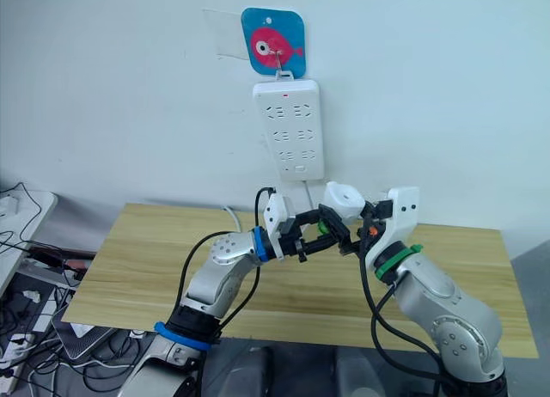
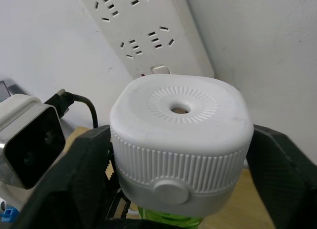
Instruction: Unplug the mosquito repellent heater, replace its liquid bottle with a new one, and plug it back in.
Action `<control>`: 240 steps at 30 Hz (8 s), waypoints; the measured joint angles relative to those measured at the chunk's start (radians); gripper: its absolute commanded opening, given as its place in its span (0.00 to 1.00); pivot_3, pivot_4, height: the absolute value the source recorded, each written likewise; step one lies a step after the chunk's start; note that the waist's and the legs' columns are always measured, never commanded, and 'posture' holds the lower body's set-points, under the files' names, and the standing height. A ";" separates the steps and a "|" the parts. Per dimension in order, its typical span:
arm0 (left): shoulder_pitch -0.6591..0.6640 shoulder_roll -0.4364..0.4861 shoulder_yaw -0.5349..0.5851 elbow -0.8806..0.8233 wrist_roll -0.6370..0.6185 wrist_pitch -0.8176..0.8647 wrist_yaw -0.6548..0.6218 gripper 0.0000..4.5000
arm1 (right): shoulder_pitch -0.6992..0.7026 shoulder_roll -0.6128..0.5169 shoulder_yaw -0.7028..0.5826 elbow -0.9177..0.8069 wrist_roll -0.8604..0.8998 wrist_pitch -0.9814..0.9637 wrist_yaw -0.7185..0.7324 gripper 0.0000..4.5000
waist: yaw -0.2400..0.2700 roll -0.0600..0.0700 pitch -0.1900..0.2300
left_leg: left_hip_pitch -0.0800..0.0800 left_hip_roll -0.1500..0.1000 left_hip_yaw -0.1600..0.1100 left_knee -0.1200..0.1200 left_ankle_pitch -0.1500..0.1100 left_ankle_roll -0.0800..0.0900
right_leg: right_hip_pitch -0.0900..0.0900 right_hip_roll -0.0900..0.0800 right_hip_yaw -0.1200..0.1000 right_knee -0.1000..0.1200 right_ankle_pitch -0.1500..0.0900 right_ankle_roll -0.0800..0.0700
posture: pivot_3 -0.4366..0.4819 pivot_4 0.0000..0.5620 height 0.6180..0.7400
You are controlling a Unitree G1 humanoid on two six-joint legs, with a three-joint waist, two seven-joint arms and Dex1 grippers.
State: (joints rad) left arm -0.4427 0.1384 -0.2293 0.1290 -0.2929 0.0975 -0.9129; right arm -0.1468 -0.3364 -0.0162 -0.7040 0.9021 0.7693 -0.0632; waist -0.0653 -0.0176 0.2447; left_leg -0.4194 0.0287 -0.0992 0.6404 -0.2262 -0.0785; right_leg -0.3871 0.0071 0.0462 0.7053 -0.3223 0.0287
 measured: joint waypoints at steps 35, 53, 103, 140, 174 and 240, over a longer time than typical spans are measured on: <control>-0.364 0.304 0.255 0.392 -0.124 -0.013 -0.326 1.00 | -0.080 -0.081 -0.039 0.054 -0.116 -0.030 0.222 0.67 | 0.015 0.000 0.000 | 0.000 0.000 -0.001 -0.002 0.000 0.000 | -0.001 0.000 -0.002 -0.001 0.000 0.000 | 0.44 0.41 1.00; -0.681 0.207 0.278 0.938 0.001 -0.268 -0.494 0.66 | -0.119 -0.032 -0.022 0.076 -0.177 -0.029 0.213 0.67 | 0.002 0.000 0.000 | -0.004 -0.001 -0.003 0.002 0.000 0.000 | -0.002 0.000 -0.004 0.001 0.001 0.000 | 0.39 0.37 1.00; -0.691 0.192 0.330 0.942 0.025 -0.251 -0.491 0.29 | -0.209 0.078 0.072 0.105 -0.342 -0.010 0.194 0.67 | -0.009 0.000 0.000 | -0.006 -0.001 -0.004 0.004 0.000 0.000 | -0.003 -0.001 -0.005 0.004 0.001 0.000 | 0.41 0.36 1.00; -0.696 0.192 0.334 0.943 0.030 -0.255 -0.492 0.29 | -0.207 0.106 0.048 0.114 -0.372 -0.019 0.213 0.67 | -0.010 0.000 0.000 | -0.006 -0.001 -0.004 0.005 0.000 0.000 | -0.004 0.000 -0.005 0.006 0.001 0.000 | 0.40 0.36 1.00; -0.653 0.233 0.366 0.887 0.030 -0.172 -0.491 0.29 | -0.317 0.281 0.160 0.245 -0.588 -0.018 0.148 0.67 | -0.044 0.001 -0.001 | 0.001 0.000 -0.002 0.004 0.004 -0.004 | -0.004 0.001 -0.002 0.015 0.001 -0.001 | 0.43 0.32 1.00; -0.066 0.409 0.344 -0.118 -0.194 0.271 -0.352 1.00 | -0.238 0.021 0.157 0.142 -0.424 0.018 0.424 0.01 | 0.011 0.001 -0.003 | -0.006 0.000 -0.006 0.004 0.005 -0.004 | -0.008 0.000 -0.005 0.012 0.001 -0.002 | 0.54 0.38 1.00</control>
State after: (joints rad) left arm -0.5087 0.5474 0.1145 0.0110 -0.4871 0.3690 -1.2654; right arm -0.3848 -0.3157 0.1410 -0.5623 0.4780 0.7872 0.3609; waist -0.0547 -0.0164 0.2417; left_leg -0.4251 0.0290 -0.1050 0.6439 -0.2214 -0.0823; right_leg -0.3948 0.0066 0.0416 0.7171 -0.3209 0.0271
